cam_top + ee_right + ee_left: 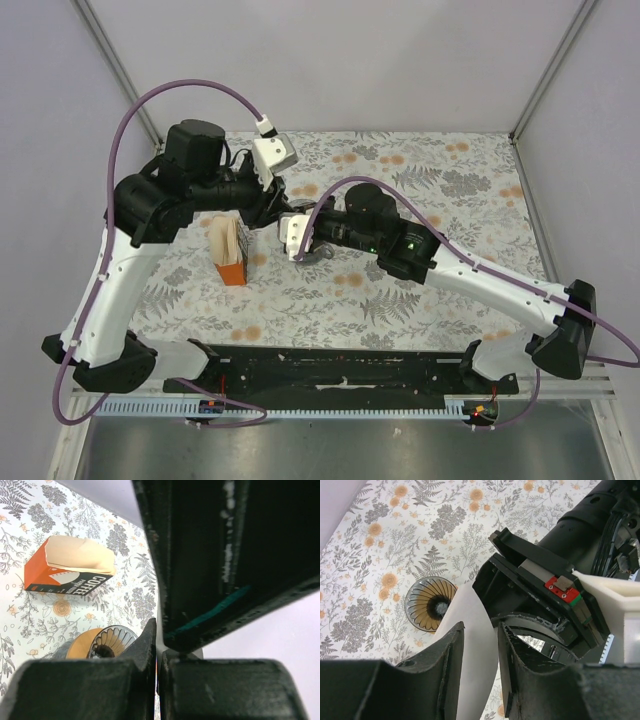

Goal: Place the coffee filter in the dripper

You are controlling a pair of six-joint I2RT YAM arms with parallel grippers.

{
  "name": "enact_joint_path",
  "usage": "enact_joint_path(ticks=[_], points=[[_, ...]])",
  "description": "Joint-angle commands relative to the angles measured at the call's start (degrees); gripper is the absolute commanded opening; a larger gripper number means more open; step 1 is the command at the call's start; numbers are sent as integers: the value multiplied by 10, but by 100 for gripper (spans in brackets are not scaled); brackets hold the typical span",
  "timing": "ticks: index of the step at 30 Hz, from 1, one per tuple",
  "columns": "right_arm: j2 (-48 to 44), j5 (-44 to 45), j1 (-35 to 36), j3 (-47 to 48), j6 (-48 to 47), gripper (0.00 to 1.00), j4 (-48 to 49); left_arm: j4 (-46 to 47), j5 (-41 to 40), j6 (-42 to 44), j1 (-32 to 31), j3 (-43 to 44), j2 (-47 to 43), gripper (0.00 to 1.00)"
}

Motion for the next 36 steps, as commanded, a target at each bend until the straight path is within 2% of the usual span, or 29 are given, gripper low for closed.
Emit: enact_joint_path(ticks=[1,9,14,16,22,36], points=[[7,-8,3,24,10,0,6,24,-8,-21,-2,24,0,40],[7,-18,3,30,14,0,5,20,-16,-13,-1,-10,-8,41],[12,-16,3,31,15,0,5,8,-39,2,-3,-26,-7,33],[13,-15,3,31,12,0,4,3,-54,8,-3,-31,-5,29],[13,-16,3,31,-8,0,-2,-1,-98,10,-3,-35,-1,2],[20,-22,3,22,-46,0,-41,46,-158,-34,-3,-19,-12,2]])
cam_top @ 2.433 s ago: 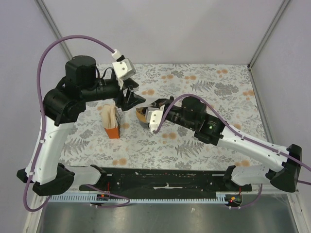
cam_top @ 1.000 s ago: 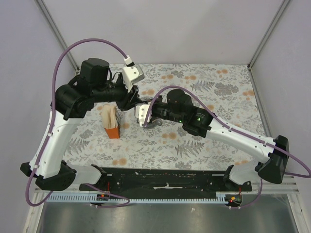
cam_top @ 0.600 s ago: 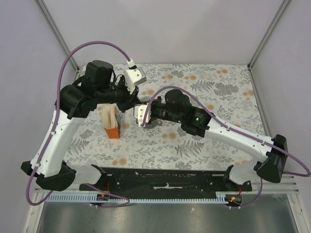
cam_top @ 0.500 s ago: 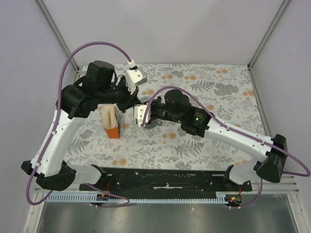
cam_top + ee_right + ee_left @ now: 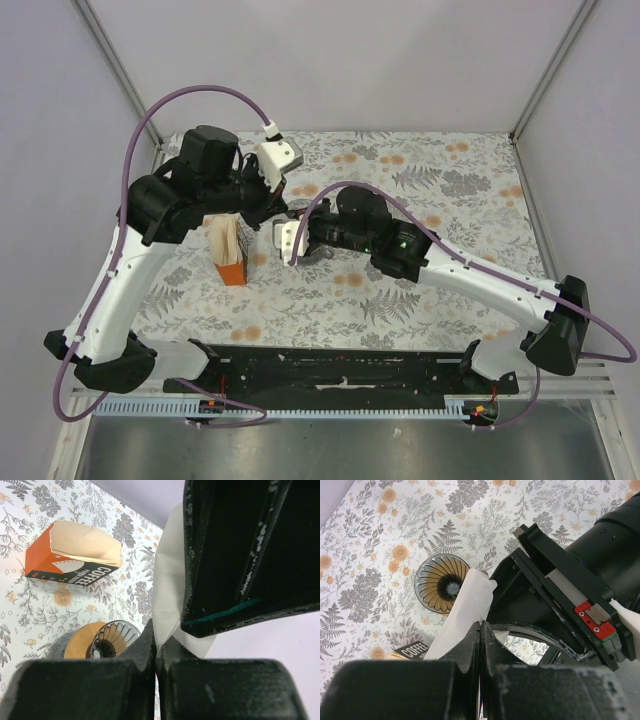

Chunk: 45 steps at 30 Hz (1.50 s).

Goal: Place the coffee filter in the dripper

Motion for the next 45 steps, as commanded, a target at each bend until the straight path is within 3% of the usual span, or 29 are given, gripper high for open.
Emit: enact_joint_path(ticks=[1,7,13,21,30,45], points=[[-1,-18,5,20,-13,0,-26,40,-67,-14,7,16,-12,2],[0,-29,7,20,-28,0,-42,43,-81,-8,7,11,-10,2],[4,-31,8,23,-29,0,-44,28,-33,-1,7,-18,-12,3],[11,-35,8,29,-25,0,-46,32,-21,-2,6,-32,-10,30],[14,-22,10,33,-30,0,-51,15,5,-11,6,-4,5,40],[16,1,10,34,-34,0,-53,-53,39,21,6,-20,17,34]])
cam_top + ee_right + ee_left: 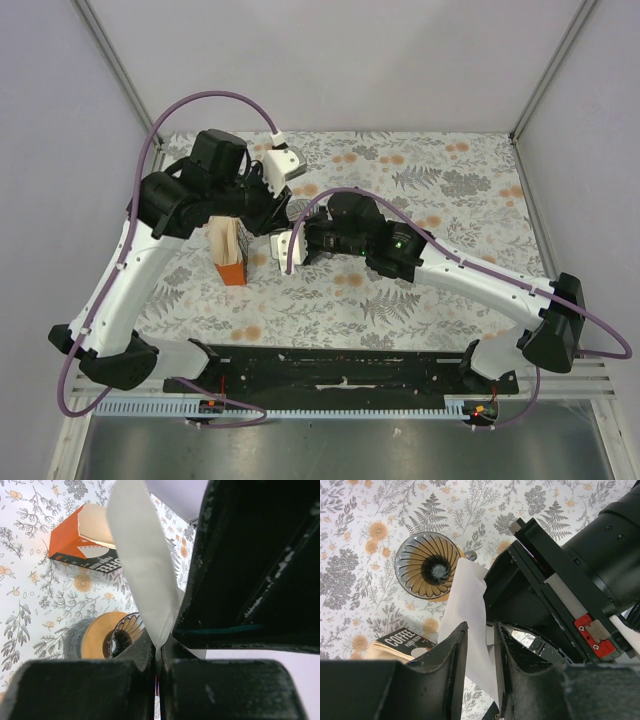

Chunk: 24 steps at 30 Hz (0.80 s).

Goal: Place the coffee filter in the dripper

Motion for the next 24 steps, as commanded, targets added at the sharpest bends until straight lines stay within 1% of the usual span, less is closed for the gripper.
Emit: enact_joint_path(ticks=[1,2,3,5,6,10,13,19,22,24], points=[[1,20,4,30,-6,0,3,-24,27,25,3,1,8,33],[1,22,4,29,-8,0,4,-26,26,26,3,0,9,29],[0,23,4,28,-9,0,4,-26,21,25,4,0,9,23],[-1,23,5,28,-10,0,1,-24,5,21,4,1,11,5],[-2,23,4,27,-11,0,3,-17,-11,16,4,2,10,2],[-6,20,4,17,-18,0,0,25,-83,4,4,7,0,2],[-9,16,4,13,-20,0,-6,58,-138,12,4,7,-11,2],[-8,10,6,10,-27,0,-14,80,-164,25,3,0,-20,2],[-6,20,6,8,-24,0,-8,97,-199,34,3,-7,-27,2],[-5,30,6,4,-7,8,12,106,-220,50,3,-3,-28,2]])
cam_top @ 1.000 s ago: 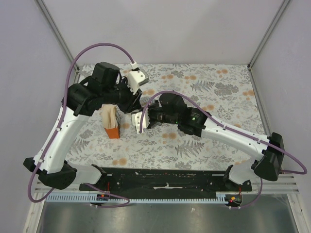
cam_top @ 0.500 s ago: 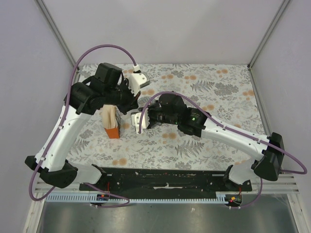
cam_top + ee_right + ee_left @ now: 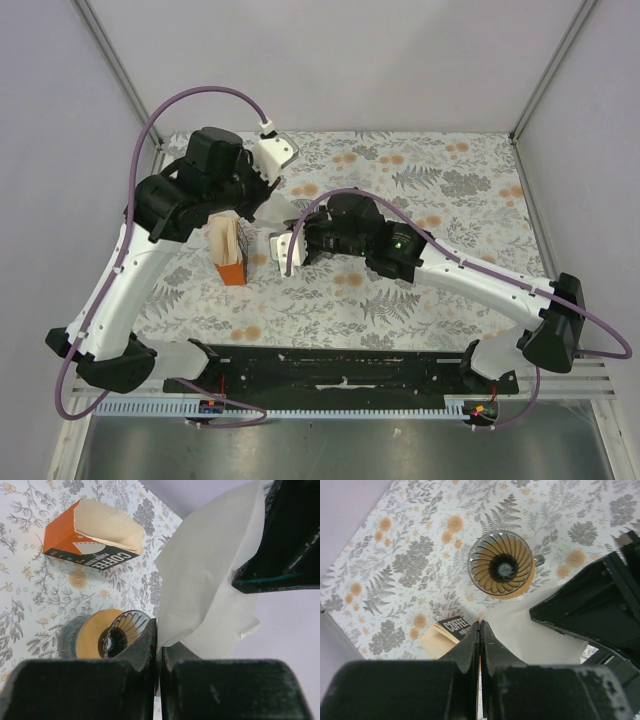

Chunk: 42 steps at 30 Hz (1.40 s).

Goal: Place the coffee filter in the dripper

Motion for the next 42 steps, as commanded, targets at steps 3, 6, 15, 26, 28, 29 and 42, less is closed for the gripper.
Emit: enact_joint_path(ticks=[3,6,15,26,28,29,42], points=[[-7,29,2,9,71,27,55,75,-97,53,3,6,-19,2],[-15,26,-1,13,123,46,87,84,-110,56,2,5,-19,2],[-95,-62,-33,-43,303,75,219,113,-174,59,2,-16,-43,2],[-6,-95,-138,-44,946,74,438,259,-237,163,1,-134,-130,2],[32,-110,-131,-10,998,74,447,305,-236,200,-1,-170,-154,2],[43,-111,-127,3,1012,74,454,324,-236,220,-4,-193,-168,2],[165,-122,-111,68,1133,70,556,412,-150,310,-6,-291,-248,2]])
